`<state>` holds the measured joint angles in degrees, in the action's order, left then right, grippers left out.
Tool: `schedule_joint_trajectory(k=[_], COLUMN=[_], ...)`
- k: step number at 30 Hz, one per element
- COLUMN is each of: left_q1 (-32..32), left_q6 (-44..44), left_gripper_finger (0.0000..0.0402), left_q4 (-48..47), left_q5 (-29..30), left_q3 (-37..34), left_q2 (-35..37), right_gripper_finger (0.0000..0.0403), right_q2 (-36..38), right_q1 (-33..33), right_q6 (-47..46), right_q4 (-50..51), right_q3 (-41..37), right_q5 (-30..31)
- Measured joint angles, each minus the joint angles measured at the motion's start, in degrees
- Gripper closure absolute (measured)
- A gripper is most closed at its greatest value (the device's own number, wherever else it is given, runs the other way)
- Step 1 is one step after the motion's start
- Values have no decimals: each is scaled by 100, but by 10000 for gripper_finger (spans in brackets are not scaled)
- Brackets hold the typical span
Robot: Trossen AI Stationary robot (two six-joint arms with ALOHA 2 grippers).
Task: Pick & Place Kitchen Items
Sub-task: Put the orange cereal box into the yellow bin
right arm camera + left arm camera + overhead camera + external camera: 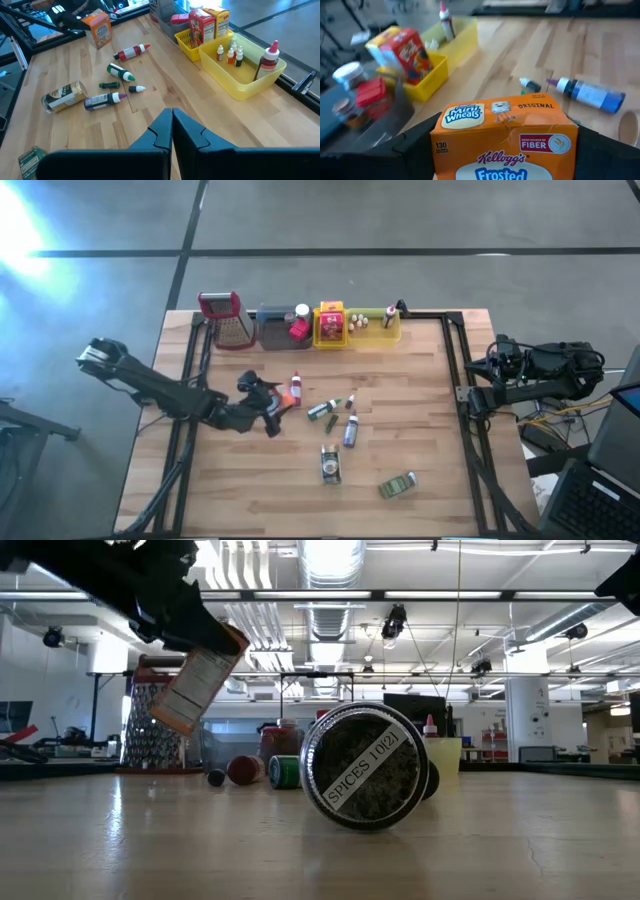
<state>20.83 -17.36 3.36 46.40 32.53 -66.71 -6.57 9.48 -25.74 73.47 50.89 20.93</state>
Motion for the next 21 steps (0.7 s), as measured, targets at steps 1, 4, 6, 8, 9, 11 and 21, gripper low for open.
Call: schedule_joint_trajectory(k=[1,4,6,8,9,11,21], left_q1=[15,76,109,139,143,152,154], left_q6=[170,741,1136,1468,1571,1630,1811], left_gripper_finger=[69,69,69,69,69,69,69], left_q4=[477,2009,2840,3452,3641,3869,4639], left_q5=[-7,-165,-326,-484,-576,-852,-1945], left_q3=[-202,-793,-1104,-1326,-1409,-1489,-1488], left_q2=[-11,-72,-153,-243,-286,-356,-877], right_gripper_finger=[394,394,394,394,394,394,394], right_q2=[0,0,0,0,0,0,0], right_q1=[0,0,0,1,1,1,2], right_q6=[0,0,0,0,0,0,0], right_q4=[0,0,0,0,0,0,0], right_q3=[0,0,0,0,0,0,0], right_q5=[0,0,0,2,1,0,0])
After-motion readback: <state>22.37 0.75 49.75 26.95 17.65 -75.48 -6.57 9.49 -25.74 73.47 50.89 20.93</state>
